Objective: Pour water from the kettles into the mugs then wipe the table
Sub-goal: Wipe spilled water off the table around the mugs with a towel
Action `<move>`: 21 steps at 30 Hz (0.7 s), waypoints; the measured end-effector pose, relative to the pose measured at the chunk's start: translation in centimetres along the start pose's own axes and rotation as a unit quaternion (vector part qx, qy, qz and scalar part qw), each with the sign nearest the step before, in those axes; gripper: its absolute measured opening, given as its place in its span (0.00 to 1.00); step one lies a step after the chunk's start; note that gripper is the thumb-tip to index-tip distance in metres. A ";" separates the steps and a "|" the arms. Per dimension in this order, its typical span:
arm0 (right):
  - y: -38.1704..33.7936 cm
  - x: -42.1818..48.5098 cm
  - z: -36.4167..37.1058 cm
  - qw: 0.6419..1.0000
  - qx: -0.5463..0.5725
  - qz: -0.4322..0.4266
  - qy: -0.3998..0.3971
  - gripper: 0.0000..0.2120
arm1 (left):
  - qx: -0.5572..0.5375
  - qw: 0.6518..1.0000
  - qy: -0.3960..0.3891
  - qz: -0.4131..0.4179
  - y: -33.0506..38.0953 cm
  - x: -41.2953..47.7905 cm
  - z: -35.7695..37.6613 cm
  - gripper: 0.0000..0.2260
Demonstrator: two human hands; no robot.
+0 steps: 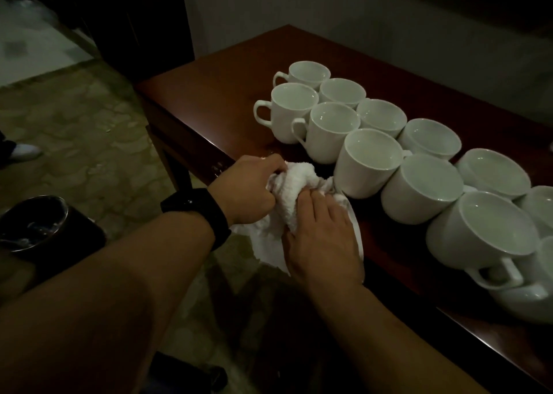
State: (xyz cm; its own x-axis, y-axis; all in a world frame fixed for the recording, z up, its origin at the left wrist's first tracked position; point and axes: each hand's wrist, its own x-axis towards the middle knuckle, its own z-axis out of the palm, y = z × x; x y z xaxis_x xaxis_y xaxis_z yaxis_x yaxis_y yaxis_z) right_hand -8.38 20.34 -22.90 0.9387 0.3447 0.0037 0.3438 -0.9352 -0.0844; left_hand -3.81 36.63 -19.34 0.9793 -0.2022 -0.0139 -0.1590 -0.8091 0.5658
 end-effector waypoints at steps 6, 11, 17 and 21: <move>0.6 -0.4 0.2 1.000 -0.001 -0.009 0.012 0.34 | -0.001 1.000 0.015 -0.011 0.4 -0.2 0.6 0.17; 1.3 -1.0 0.2 0.999 0.019 -0.013 0.023 0.33 | -0.002 1.000 0.013 -0.013 1.0 -0.5 1.1 0.17; 2.4 -2.3 0.1 0.999 0.033 -0.012 0.021 0.33 | -0.009 1.000 0.014 -0.009 2.1 -1.1 1.9 0.17; 2.8 -3.1 0.0 0.999 0.032 0.001 0.022 0.33 | 0.001 1.000 0.005 -0.019 2.9 -1.4 2.4 0.19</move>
State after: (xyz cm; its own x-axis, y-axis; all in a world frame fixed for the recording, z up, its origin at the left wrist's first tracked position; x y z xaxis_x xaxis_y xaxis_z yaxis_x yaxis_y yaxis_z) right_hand -10.31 16.70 -23.12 0.9402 0.3373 0.0469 0.3405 -0.9285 -0.1480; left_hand -5.98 33.26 -19.65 0.9859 -0.1649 -0.0274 -0.1211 -0.8172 0.5635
